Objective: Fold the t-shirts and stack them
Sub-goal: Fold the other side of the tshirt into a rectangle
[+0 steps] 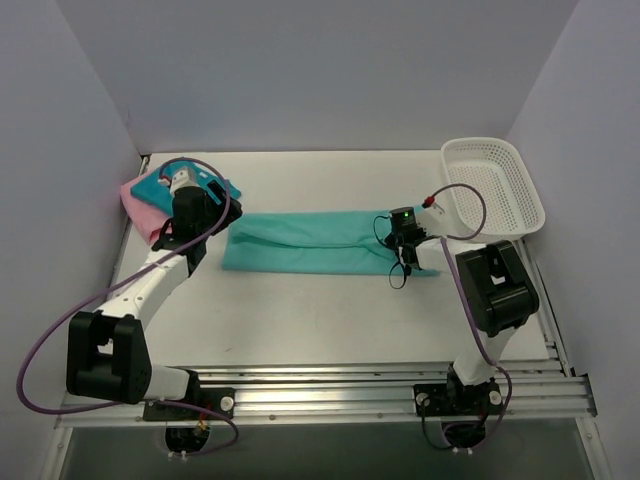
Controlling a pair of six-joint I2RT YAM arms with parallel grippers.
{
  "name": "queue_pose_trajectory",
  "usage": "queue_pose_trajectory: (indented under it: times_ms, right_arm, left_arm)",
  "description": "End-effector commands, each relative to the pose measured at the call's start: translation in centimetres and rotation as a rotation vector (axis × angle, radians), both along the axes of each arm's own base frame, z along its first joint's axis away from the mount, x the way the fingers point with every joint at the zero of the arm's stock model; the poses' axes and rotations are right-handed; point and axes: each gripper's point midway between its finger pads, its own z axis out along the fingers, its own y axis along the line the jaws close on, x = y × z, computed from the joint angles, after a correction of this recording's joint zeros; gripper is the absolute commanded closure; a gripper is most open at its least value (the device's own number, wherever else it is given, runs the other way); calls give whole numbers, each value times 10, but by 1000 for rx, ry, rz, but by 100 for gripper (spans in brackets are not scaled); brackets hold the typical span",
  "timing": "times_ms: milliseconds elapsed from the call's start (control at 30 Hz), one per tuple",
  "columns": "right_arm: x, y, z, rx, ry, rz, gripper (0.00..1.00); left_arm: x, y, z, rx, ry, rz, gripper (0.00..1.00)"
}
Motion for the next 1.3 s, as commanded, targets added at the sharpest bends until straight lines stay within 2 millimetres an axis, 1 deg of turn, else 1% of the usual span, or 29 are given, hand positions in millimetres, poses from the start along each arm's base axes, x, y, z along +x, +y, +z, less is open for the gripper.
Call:
queue_pose_trajectory:
  times_ms: [0, 200, 267, 300, 367, 400, 467, 500, 633, 667, 767, 800, 867, 900, 1000, 1067, 1100, 1133, 1200, 1233, 1267]
  right_arm:
    - [-1, -7, 9, -5, -16, -25, 100]
    - [-8, -11, 27, -7, -37, -30, 100]
    - [-15, -12, 38, -8, -49, -27, 100]
    - [-16, -13, 50, -2, -72, -26, 100]
    - [-27, -17, 53, -17, -62, -25, 100]
    - [-31, -18, 64, -14, -84, -21, 100]
    - [-42, -22, 63, -26, -66, -18, 100]
    - [-46, -23, 69, -23, -74, -18, 100]
    - [-66, -24, 61, -33, -33, 2, 100]
    - [-75, -26, 50, -34, -6, 5, 100]
    - [-89, -21, 37, -5, 20, 24, 100]
    - [-99, -21, 26, 0, 43, 32, 100]
    - [-109, -17, 17, 10, 62, 43, 100]
    - [-118, -17, 9, 10, 79, 48, 100]
    - [-132, -15, -1, 3, 109, 55, 100]
    - [-137, -16, -4, -10, 125, 52, 91]
    - [-139, -15, -5, -12, 129, 54, 85]
    - [-142, -15, -5, -16, 136, 56, 69]
    - [-145, -11, 1, -14, 123, 65, 51]
    - [-145, -9, 6, -11, 112, 66, 35]
    - [-141, -9, 14, -17, 89, 59, 29]
  left_arm:
    - [0, 3, 11, 18, -42, 1, 19]
    - [-1, 2, 10, 15, -45, -4, 19]
    - [-1, 2, 12, 14, -49, -3, 19]
    - [-1, 2, 13, 15, -52, -6, 19]
    - [-2, 3, 13, 15, -54, -3, 19]
    - [-2, 3, 14, 15, -55, -3, 19]
    - [-2, 4, 13, 15, -55, -1, 19]
    - [-2, 3, 14, 13, -60, -4, 19]
    - [-2, 3, 15, 6, -64, -5, 19]
    - [-2, 3, 16, 6, -65, -5, 19]
    - [-3, 4, 16, 9, -67, 1, 19]
    - [-3, 6, 16, 10, -67, 5, 19]
    - [-3, 6, 16, 12, -68, 7, 19]
    - [-3, 6, 16, 12, -68, 7, 19]
    - [-3, 7, 15, 13, -65, 12, 19]
    - [-3, 7, 14, 11, -63, 10, 19]
    - [-3, 7, 13, 11, -61, 10, 19]
    - [-3, 7, 12, 11, -60, 11, 19]
    - [-3, 7, 12, 12, -62, 13, 19]
    - [-3, 8, 12, 13, -62, 14, 19]
    - [-2, 8, 12, 12, -63, 16, 19]
